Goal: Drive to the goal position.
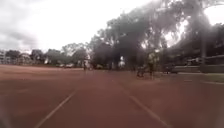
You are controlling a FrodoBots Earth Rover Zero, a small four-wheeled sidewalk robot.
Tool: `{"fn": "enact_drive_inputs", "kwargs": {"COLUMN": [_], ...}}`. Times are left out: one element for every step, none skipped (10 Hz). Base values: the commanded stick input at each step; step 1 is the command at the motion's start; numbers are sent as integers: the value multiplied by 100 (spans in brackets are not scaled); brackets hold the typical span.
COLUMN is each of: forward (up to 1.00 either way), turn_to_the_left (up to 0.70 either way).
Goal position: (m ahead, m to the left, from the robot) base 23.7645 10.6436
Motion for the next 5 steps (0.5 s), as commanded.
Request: {"fn": "enact_drive_inputs", "kwargs": {"forward": [85, 85, 85, 85, 85], "turn_to_the_left": [0, 0, 0, 0, 0]}}
